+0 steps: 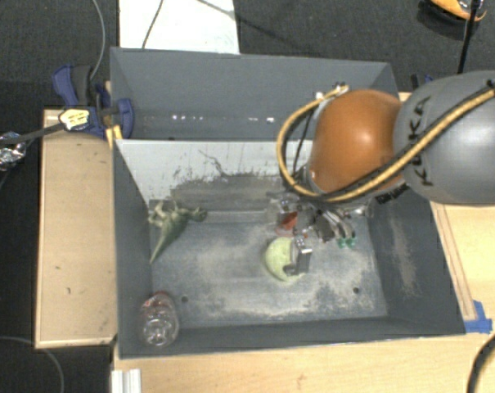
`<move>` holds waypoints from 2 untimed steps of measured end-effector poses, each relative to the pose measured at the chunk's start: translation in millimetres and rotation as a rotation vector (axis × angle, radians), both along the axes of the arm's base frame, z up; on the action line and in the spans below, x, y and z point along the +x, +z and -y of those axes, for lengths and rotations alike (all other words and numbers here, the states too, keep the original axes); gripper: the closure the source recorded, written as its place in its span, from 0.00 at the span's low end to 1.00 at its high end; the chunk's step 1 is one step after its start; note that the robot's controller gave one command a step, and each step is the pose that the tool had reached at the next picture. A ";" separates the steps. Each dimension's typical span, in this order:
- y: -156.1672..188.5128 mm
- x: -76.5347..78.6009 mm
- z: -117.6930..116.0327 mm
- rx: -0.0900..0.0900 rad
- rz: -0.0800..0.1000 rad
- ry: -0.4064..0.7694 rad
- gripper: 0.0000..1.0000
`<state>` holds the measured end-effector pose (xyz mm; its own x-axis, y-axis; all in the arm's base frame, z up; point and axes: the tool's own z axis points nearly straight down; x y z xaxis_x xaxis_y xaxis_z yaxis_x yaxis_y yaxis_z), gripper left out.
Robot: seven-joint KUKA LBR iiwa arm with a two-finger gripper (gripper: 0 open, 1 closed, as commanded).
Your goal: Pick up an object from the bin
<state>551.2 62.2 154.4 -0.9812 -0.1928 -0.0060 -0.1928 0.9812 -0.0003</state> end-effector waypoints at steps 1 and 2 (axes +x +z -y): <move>-32.9 -5.1 16.1 -0.001 -0.002 0.096 0.00; -66.8 10.1 32.8 -0.002 0.004 0.300 0.00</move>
Offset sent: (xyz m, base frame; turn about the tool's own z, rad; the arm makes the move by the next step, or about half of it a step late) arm 0.0141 -0.0380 -0.0765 -0.3106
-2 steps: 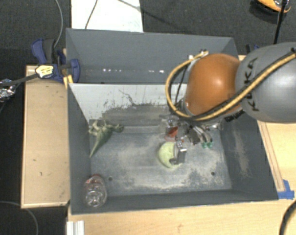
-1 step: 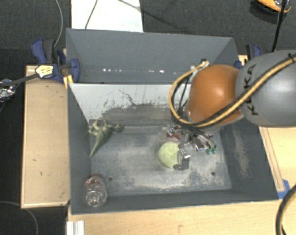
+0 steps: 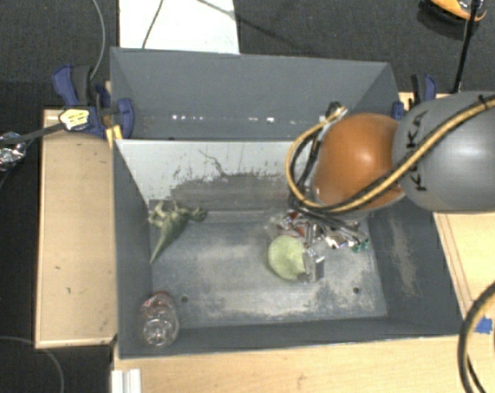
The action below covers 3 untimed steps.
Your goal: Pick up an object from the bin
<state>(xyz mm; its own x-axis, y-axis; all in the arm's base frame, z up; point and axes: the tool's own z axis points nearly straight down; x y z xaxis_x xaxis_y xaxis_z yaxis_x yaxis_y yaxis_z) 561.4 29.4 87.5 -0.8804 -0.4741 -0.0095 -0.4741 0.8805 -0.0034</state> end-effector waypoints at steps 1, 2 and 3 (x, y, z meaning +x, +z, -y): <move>-15.2 16.9 4.6 0.004 -0.002 -0.301 1.00; -15.2 16.9 4.6 0.004 -0.003 -0.302 1.00; -15.7 22.1 9.2 0.004 0.001 -0.277 1.00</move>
Offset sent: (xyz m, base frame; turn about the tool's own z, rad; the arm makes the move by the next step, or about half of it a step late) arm 0.0000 0.0000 0.0000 0.0000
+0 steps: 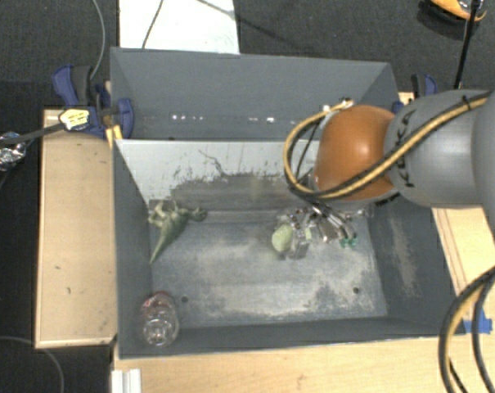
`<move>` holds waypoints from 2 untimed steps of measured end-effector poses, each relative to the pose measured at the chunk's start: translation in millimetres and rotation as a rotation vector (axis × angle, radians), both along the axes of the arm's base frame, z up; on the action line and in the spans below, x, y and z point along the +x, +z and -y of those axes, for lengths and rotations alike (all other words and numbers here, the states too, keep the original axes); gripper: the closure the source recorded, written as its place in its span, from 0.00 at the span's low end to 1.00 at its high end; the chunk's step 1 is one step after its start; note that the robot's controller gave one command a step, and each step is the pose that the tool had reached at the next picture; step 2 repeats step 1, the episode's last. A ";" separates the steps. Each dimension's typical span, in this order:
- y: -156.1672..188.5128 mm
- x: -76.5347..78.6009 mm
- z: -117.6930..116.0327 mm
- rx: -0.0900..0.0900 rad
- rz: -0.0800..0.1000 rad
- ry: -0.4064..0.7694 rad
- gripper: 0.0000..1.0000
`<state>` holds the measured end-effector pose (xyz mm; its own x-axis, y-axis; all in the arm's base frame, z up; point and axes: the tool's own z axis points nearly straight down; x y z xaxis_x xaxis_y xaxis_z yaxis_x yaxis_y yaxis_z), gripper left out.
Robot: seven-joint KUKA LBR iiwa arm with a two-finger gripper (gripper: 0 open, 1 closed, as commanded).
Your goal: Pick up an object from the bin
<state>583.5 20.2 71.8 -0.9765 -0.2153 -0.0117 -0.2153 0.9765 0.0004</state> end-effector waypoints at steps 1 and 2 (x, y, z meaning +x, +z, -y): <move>11.3 -8.5 7.1 0.000 -0.003 -0.007 1.00; 11.3 -8.5 7.1 0.000 -0.003 -0.007 1.00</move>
Offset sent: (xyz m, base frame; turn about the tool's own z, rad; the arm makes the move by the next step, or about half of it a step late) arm 0.0020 0.0053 0.0149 -0.0105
